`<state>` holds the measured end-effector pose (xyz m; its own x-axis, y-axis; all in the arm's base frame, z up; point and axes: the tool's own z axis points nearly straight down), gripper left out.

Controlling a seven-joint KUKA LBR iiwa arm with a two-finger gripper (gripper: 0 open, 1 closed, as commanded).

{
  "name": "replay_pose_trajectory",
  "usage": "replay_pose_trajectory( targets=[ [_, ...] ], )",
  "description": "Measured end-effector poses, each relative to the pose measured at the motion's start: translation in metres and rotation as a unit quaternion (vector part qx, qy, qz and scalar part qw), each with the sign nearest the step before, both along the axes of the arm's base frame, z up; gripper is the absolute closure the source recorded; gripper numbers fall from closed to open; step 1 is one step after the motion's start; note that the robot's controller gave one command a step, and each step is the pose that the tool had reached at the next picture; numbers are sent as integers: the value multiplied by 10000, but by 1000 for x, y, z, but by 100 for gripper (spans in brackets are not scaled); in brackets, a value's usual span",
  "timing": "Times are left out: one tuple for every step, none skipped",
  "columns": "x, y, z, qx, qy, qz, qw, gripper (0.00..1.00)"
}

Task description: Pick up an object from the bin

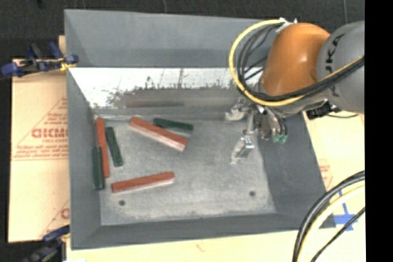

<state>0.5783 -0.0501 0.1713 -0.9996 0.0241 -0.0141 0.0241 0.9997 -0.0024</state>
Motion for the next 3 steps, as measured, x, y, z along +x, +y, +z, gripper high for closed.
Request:
replay_pose_trajectory(
  targets=[
    [5, 19, -21, 22, 39, -63, 10000, 0],
    [-14, 19, 15, 20, 110, -221, 9997, 0],
    [-10, 91, -78, 14, 58, 248, 9997, 100]
  ],
)
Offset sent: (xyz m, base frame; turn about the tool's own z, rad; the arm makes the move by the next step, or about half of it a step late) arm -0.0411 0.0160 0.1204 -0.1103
